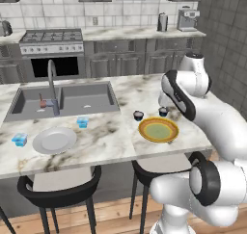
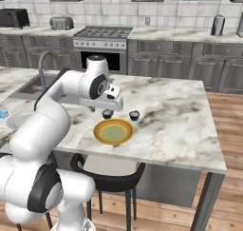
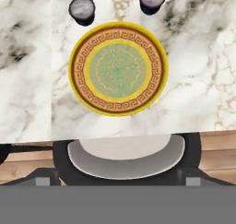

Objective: Place two yogurt containers on each plate.

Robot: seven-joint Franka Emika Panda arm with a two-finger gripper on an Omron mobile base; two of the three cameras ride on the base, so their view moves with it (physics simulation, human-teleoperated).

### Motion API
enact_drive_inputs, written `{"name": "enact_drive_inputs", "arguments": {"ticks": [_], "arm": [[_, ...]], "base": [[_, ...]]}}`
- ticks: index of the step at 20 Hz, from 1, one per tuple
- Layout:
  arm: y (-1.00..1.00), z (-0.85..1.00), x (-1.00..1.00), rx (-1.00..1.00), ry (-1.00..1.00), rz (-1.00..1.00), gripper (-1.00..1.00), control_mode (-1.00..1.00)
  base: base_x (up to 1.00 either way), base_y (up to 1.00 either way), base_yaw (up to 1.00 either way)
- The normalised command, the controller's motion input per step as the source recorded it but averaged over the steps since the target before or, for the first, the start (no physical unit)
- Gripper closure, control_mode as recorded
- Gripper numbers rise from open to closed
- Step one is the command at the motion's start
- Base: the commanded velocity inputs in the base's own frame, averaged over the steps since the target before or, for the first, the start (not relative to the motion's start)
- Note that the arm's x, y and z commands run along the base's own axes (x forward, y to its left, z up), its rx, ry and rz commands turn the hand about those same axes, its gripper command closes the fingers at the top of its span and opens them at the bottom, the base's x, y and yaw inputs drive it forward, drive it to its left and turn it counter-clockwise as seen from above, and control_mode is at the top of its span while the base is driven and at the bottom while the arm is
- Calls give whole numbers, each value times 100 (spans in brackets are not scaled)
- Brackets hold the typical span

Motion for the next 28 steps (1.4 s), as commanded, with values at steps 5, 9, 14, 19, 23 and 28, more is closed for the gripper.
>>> {"name": "enact_drive_inputs", "arguments": {"ticks": [5,9,14,19,23,28], "arm": [[-44,-5,61,1,24,-4,-100,-100],[-25,-5,49,0,21,-6,-100,-100],[-24,-25,39,0,11,-4,-100,-100],[-7,-48,45,-1,0,-3,-100,-100],[-5,-46,46,0,-3,0,-100,-100],[0,-42,20,0,-14,-1,-100,-100]], "base": [[0,0,0],[0,0,0],[0,0,0],[0,0,0],[0,0,0],[0,0,0]]}}
